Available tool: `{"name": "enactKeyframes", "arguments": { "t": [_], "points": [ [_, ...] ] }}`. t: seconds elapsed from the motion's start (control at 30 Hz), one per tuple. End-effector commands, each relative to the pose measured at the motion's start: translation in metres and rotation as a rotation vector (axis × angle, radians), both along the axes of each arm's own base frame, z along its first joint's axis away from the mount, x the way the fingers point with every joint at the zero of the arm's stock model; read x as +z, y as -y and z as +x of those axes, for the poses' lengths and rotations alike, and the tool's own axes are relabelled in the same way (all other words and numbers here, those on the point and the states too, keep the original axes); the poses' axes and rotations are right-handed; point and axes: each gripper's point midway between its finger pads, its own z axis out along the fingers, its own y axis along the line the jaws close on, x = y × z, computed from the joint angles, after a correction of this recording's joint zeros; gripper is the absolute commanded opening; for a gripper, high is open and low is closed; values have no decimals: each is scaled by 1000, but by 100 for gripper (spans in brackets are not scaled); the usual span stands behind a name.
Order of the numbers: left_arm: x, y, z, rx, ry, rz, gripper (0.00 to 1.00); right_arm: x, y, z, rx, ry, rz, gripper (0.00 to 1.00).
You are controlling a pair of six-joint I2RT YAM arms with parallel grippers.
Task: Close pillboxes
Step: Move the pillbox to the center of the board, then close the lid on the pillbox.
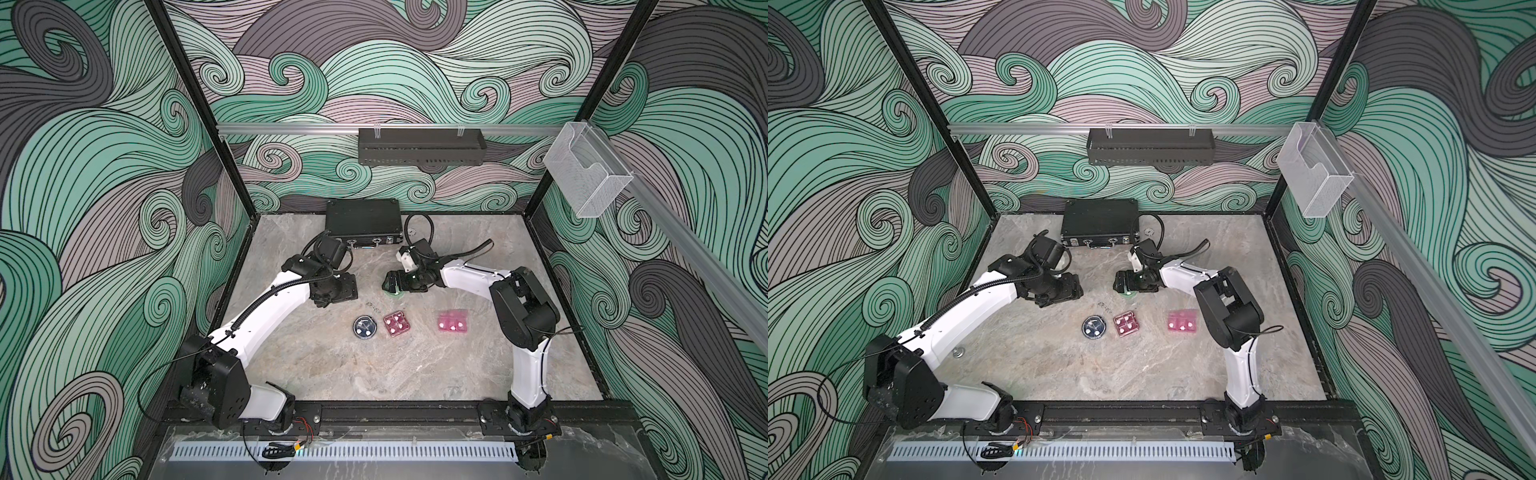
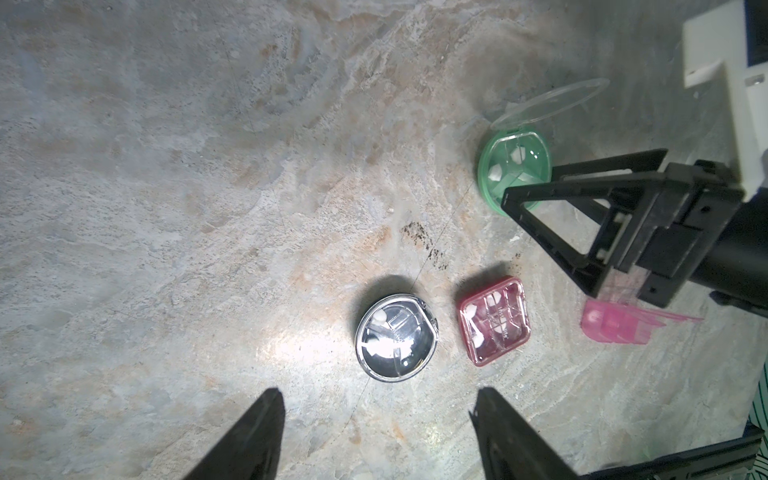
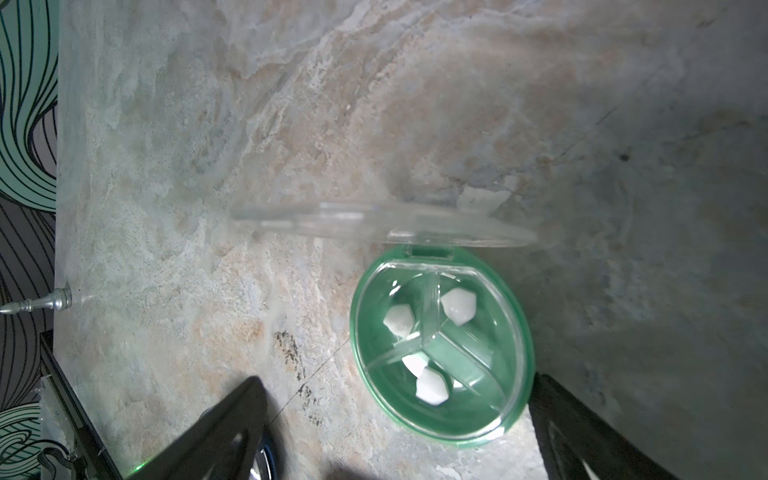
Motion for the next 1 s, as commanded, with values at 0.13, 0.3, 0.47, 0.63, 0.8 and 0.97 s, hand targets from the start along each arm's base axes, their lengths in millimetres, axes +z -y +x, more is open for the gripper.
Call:
{"name": "enactKeyframes", "arguments": {
  "t": [0.13,0.3,0.47,0.63,0.8,0.97],
  "points": [
    [-6,-1,0,18,-22,-5,73,-1,-24,-19,34,-31,20,100],
    [-9,-1,0,19,-25,-5,73,1,-42,-33,65,-30,27,100],
    [-12,-4,1,28,-26,1,73,13,-44,-44,66,-27,14,100],
    [-30,0,6,41,-56,-28,71,42,-23,-40,45,57,-23,100],
    [-43,13,17,32,-96,-77,61,77,4,-21,-27,151,-37,100],
    [-56,27,34,13,-125,-99,41,98,20,10,-71,191,-1,85]
  ]
}}
